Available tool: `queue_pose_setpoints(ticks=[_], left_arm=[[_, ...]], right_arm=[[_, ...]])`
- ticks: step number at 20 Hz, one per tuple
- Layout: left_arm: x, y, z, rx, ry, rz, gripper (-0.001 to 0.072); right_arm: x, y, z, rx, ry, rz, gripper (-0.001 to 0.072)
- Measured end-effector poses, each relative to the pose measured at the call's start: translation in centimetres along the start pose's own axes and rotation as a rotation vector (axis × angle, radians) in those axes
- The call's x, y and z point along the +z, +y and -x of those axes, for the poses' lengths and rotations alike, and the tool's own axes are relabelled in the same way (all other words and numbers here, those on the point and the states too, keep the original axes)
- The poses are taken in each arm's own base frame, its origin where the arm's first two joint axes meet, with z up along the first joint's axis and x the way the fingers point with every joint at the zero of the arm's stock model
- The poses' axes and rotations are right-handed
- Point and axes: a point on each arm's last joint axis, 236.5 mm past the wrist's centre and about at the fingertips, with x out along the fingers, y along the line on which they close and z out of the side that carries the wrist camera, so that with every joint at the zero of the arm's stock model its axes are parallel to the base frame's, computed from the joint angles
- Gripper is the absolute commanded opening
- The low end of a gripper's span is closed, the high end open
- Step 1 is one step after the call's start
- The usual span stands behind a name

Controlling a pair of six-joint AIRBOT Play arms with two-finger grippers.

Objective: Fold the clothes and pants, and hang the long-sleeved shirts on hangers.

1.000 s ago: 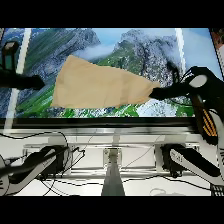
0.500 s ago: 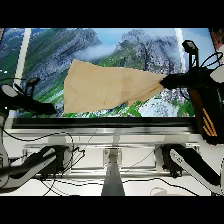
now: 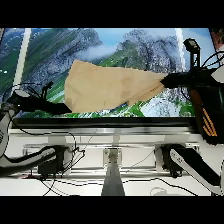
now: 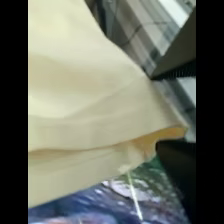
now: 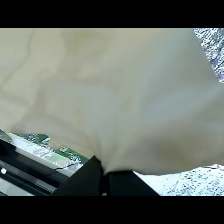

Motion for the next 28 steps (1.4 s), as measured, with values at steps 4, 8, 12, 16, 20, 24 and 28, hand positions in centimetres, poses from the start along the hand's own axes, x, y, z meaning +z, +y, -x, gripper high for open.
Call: queue_pose_setpoints(ticks=[4, 8, 12, 16, 20, 24, 28], left_arm=[[1.2, -0.6, -0.3, -0.041, -0.039, -0.026, 0.0016], [3.9, -5.7, 2.6, -0.208, -0.121, -0.156, 0.0015], [10.5, -12.8, 11.5, -0.298, -0.409, -0.359, 0.0014], [15.1, -20.5, 25.5, -0.314, -0.827, -0.555, 0.0014], [13.3, -27.8, 38.1, -0.253, -1.205, -0.709, 0.0015], [8.7, -32.3, 47.1, -0.063, -1.548, -0.757, 0.0015], [3.0, -35.3, 53.7, 0.134, -1.861, -0.739, 0.0015]], right_arm=[[0.1, 0.0, 0.0, -0.001, -0.003, 0.000, 0.0009], [1.0, -0.5, 0.7, -0.032, -0.029, 0.021, 0.0009], [4.3, -1.5, 3.9, -0.127, -0.109, 0.092, 0.0009], [9.1, -2.0, 9.8, -0.256, -0.244, 0.183, 0.0009], [13.7, 1.2, 18.6, -0.309, -0.465, 0.263, 0.0009], [15.2, 5.9, 29.0, -0.359, -0.711, 0.349, 0.0009], [13.1, 11.0, 37.3, -0.373, -0.911, 0.420, 0.0009]])
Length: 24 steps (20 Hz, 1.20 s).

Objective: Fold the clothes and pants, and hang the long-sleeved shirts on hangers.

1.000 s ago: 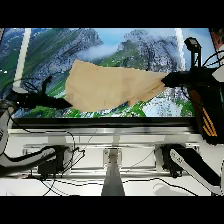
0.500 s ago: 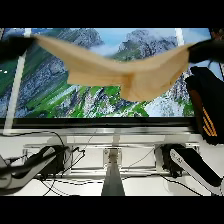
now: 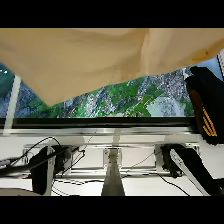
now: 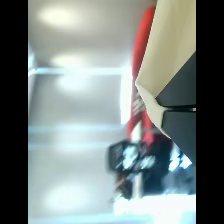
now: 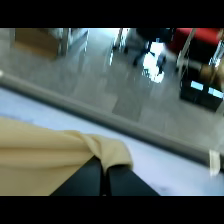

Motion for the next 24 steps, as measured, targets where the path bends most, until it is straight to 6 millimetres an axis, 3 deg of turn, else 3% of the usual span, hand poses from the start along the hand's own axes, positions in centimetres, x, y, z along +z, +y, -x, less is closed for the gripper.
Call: queue_pose_setpoints(ticks=[2, 4, 6, 8, 10, 12, 15, 17, 18, 21, 24], left_arm=[[3.2, -0.5, 1.3, 0.073, -0.091, -0.057, 0.0015], [4.7, -0.7, 2.2, 0.121, -0.131, -0.099, 0.0015], [4.4, 0.1, 2.3, 0.158, -0.112, -0.109, 0.0014], [1.8, 1.8, 1.6, 0.175, -0.022, -0.092, 0.0014], [-3.5, 3.5, 0.6, 0.133, 0.156, -0.048, 0.0014], [-10.6, 5.3, -0.1, 0.068, 0.374, 0.032, 0.0013], [-22.8, 7.4, 0.0, -0.015, 0.714, 0.160, 0.0013], [-31.7, 7.5, 0.6, -0.074, 0.937, 0.223, 0.0014], [-35.6, 7.1, 0.8, -0.103, 1.023, 0.242, 0.0014], [-45.5, 6.2, 0.3, -0.126, 1.169, 0.263, 0.0014], [-52.4, 6.4, -0.9, -0.048, 1.196, 0.272, 0.0024]], right_arm=[[2.0, 1.2, 2.9, 0.020, -0.072, 0.004, 0.0009], [3.4, 2.6, 4.9, 0.057, -0.132, 0.000, 0.0008], [3.4, 3.0, 5.1, 0.069, -0.135, -0.003, 0.0008], [2.2, 2.8, 3.2, 0.084, -0.090, -0.021, 0.0008], [-0.8, 2.4, -0.9, 0.107, 0.011, -0.054, 0.0008], [-5.3, 2.2, -6.1, 0.143, 0.146, -0.103, 0.0009], [-14.6, 2.7, -14.3, 0.214, 0.388, -0.198, 0.0009], [-21.4, 3.6, -18.9, 0.263, 0.542, -0.271, 0.0009], [-24.8, 4.1, -20.9, 0.280, 0.613, -0.304, 0.0009], [-32.4, 5.0, -25.5, 0.297, 0.732, -0.383, 0.0009], [-36.9, 4.8, -29.0, 0.264, 0.752, -0.429, 0.0009]])
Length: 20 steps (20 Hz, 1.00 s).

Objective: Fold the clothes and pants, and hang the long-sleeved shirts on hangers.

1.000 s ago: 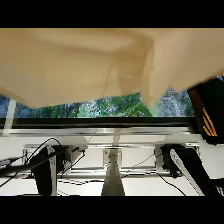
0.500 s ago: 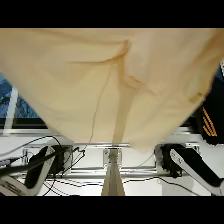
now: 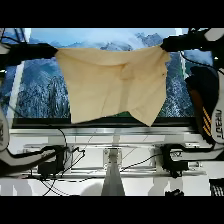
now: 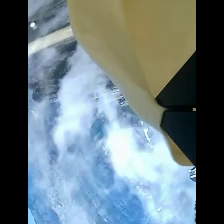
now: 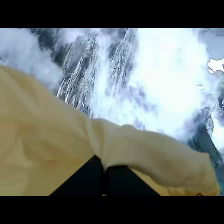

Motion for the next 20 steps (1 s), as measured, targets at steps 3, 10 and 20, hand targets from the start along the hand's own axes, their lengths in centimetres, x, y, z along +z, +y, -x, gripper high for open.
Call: queue_pose_setpoints(ticks=[3, 10, 20], left_arm=[[-0.3, 1.2, -3.4, 0.054, -0.022, 0.061, 0.0609], [-1.7, 1.7, -2.0, 0.093, 0.055, 0.002, 0.0665], [-13.4, 4.7, 6.4, 0.159, 0.455, 0.212, 0.0549]], right_arm=[[0.2, -1.9, -2.3, -0.040, -0.024, -0.012, 0.0435], [-4.6, -10.2, -1.0, -0.224, 0.152, 0.020, 0.0183], [-23.4, -13.4, 3.6, 0.019, 0.567, -0.462, 0.0430]])
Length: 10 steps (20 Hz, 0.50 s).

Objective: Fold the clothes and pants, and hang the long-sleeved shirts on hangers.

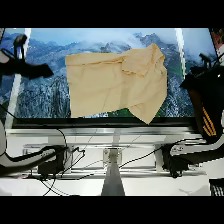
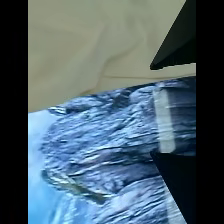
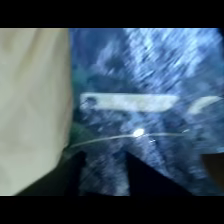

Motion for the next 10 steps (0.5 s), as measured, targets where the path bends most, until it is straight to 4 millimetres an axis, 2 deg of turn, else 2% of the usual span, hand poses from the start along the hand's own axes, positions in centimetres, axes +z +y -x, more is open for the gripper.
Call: queue_pose_setpoints(ticks=[2, 4, 7, 10], left_arm=[[-4.0, -0.2, -0.9, -0.045, 0.075, 0.067, 0.0549], [-8.1, -0.8, -1.5, -0.082, 0.142, 0.116, 0.0549], [-13.2, -2.1, -2.0, -0.115, 0.198, 0.158, 0.0549], [-16.6, -3.1, -2.1, -0.128, 0.218, 0.174, 0.0549]], right_arm=[[-1.7, 0.9, -2.3, 0.095, 0.024, -0.040, 0.0429], [-2.6, 1.6, -4.2, 0.156, 0.020, -0.077, 0.0429], [-2.5, 2.7, -6.1, 0.213, -0.025, -0.117, 0.0427], [-1.8, 3.7, -6.9, 0.240, -0.066, -0.133, 0.0412]])
